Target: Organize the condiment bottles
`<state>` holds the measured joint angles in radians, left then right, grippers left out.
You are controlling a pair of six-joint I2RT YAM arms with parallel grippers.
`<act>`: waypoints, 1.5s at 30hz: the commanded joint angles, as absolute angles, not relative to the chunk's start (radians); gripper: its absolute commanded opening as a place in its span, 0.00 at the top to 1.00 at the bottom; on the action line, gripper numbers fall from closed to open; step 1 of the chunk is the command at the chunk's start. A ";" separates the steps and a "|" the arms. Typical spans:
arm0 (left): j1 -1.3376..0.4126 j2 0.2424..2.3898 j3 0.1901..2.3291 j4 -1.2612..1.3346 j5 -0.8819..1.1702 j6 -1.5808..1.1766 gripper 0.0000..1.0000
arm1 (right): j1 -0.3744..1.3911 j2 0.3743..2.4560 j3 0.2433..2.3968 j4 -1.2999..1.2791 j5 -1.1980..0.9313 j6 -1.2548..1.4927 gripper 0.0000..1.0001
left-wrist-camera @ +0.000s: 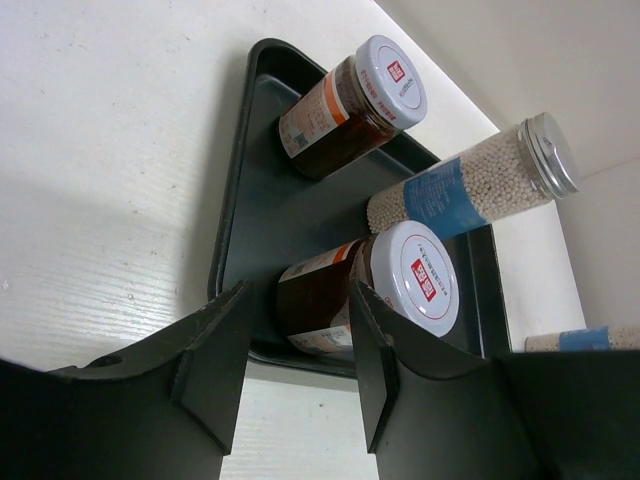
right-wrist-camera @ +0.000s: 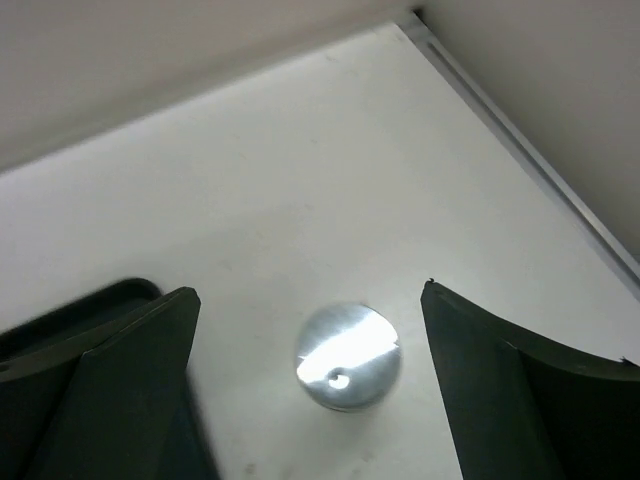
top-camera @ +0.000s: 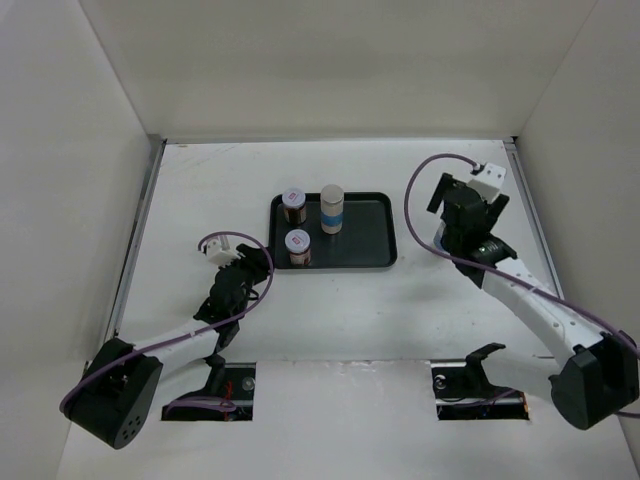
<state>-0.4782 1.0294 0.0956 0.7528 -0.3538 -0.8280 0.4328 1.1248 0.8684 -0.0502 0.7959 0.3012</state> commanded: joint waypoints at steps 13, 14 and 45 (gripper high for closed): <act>-0.485 1.035 0.113 0.802 -0.341 -0.839 0.54 | 0.314 1.319 0.766 0.030 0.640 0.422 0.22; -0.487 1.038 0.114 0.805 -0.344 -0.838 0.51 | 0.320 1.310 0.756 0.064 0.647 0.405 0.28; -0.459 1.026 0.181 0.631 -0.437 -0.819 0.00 | 0.763 1.484 0.986 0.202 0.610 0.311 0.00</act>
